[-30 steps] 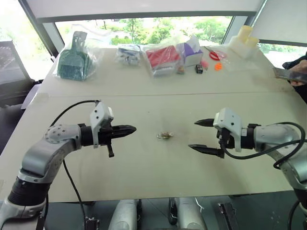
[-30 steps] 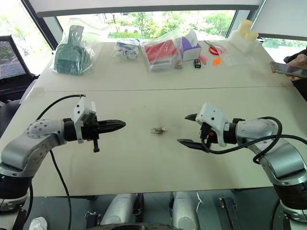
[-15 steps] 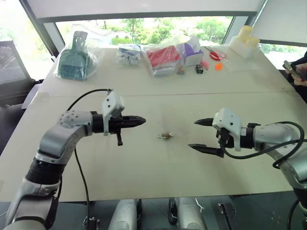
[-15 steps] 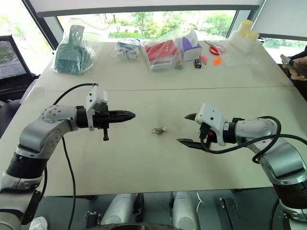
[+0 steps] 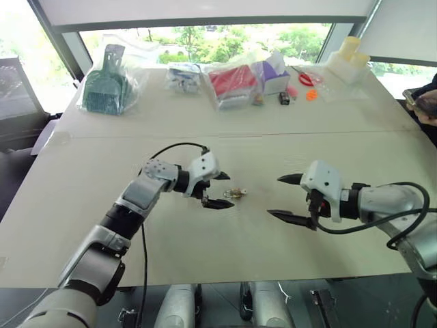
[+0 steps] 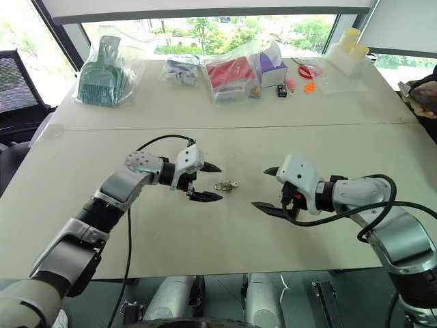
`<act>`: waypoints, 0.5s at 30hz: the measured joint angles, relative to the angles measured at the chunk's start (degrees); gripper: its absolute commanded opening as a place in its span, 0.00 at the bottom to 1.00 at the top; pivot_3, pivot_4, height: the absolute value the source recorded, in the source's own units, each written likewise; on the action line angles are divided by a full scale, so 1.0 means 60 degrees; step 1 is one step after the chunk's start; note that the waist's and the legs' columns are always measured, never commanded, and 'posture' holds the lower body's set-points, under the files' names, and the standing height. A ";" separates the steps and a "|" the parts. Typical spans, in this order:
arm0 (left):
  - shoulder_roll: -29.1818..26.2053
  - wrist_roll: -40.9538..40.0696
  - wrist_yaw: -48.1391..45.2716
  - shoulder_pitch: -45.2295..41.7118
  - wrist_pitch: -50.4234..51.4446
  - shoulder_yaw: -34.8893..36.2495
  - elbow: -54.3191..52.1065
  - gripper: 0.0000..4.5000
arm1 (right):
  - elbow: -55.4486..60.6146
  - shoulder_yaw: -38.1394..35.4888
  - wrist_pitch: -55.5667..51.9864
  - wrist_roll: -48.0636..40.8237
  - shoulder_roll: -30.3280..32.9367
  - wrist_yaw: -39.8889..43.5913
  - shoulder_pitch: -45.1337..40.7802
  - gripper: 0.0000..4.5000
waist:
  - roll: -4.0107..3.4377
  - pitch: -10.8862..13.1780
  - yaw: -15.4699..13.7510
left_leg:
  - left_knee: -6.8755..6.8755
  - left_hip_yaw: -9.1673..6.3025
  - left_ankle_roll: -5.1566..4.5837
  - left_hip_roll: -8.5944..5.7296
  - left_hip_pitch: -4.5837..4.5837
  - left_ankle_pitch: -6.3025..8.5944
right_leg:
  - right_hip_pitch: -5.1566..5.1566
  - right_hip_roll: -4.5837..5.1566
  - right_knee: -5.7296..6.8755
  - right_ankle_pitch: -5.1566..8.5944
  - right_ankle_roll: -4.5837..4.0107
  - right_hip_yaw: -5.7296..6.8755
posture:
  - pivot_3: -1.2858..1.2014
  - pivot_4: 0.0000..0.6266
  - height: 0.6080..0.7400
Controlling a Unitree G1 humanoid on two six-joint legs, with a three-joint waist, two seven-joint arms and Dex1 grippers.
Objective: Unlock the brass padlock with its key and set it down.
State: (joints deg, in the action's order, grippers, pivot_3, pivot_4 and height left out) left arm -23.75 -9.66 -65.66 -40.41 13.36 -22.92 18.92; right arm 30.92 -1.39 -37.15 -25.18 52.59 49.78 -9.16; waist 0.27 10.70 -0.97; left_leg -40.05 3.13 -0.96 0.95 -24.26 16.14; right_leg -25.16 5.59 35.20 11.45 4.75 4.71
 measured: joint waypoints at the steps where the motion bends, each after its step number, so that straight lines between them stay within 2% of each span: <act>1: 0.0116 0.0117 0.0076 0.0003 -0.0173 0.0003 0.0131 0.99 | 0.0084 -0.0059 -0.0021 -0.0020 0.0000 -0.0055 0.0080 1.00 | 0.0000 0.0000 -0.0006 | 0.0000 -0.0001 0.0000 -0.0001 0.0000 0.0000 | 0.0001 0.0002 0.0000 0.0000 -0.0001 0.0000 | 0.52 0.24 1.00; 15: 0.1093 0.0977 0.0813 0.0014 -0.1229 0.0038 0.1208 0.99 | 0.0280 -0.0302 -0.0192 -0.0067 0.0001 -0.0356 0.0324 1.00 | 0.0002 -0.0003 -0.0087 | -0.0007 -0.0004 -0.0001 -0.0001 0.0004 0.0000 | 0.0007 0.0003 0.0002 -0.0002 0.0001 0.0001 | 0.52 0.24 1.00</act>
State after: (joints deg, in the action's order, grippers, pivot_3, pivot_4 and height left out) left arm -17.19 -3.80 -60.79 -40.33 5.98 -22.69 26.17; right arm 32.59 -3.20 -38.30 -25.58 52.60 47.64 -7.22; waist 0.29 10.68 -1.49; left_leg -40.09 3.11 -0.97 0.95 -24.24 16.14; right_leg -25.11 5.61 35.22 11.44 4.75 4.71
